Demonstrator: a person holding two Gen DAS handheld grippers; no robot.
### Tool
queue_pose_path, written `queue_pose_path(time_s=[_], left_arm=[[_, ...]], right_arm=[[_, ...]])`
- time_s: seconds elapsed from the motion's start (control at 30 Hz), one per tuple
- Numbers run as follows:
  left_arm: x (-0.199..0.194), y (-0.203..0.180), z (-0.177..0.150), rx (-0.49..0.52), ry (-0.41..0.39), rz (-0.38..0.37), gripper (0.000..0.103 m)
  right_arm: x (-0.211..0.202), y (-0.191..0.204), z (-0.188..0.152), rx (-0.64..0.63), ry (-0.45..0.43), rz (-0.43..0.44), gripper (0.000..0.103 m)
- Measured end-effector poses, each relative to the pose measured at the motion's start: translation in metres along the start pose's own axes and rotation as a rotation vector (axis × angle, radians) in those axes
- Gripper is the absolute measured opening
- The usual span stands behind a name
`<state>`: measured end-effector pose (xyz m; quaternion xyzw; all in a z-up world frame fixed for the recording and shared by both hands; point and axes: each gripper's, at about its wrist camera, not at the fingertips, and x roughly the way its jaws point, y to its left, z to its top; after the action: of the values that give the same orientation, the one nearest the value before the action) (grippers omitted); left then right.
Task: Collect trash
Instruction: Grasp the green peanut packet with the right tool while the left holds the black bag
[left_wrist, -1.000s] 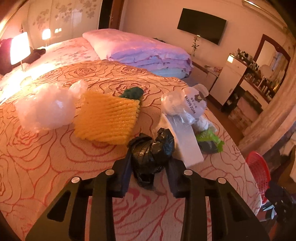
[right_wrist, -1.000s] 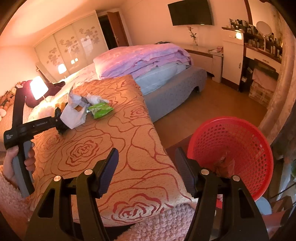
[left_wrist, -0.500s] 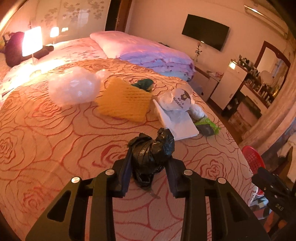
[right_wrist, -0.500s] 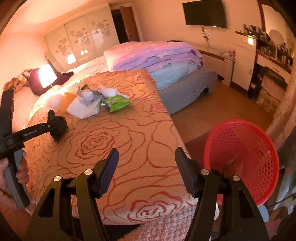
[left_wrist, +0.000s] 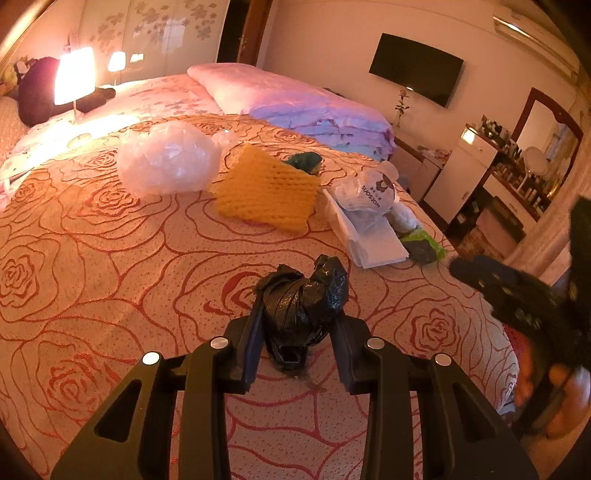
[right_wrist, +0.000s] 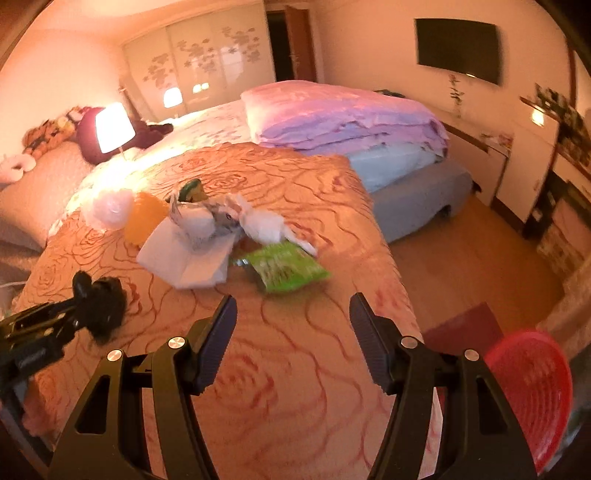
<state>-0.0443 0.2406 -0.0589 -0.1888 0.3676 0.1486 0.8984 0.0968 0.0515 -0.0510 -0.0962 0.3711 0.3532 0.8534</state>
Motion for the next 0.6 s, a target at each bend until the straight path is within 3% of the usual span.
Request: queue_pose_path(time_s=[0.13,0.23,0.43,0.5,0.6], left_arm=[[0.0,0.001,-0.003,-0.003,0.001,-0.006,0.032],[0.0,0.002,-0.003,-0.003,0.0,-0.009,0.032],[0.0,0.001,-0.005,-0.007,-0.003,-0.011,0.032],[0.0,0.001,-0.006,-0.005,-0.003,-0.01,0.032],[0.0,0.001,-0.005,-0.007,-0.003,-0.011,0.032]], right_arm=[[0.021,0.0,0.014,-0.023,0.033,0.034,0.063],[0.033,-0.001,0.019,-0.033,0.057,0.029,0.071],[0.05,-0.001,0.024,-0.044,0.095,0.056,0.071],[0.051,-0.001,0.024,-0.04,0.09,0.055,0.069],[0.052,0.001,0.024,-0.047,0.093,0.071,0.054]])
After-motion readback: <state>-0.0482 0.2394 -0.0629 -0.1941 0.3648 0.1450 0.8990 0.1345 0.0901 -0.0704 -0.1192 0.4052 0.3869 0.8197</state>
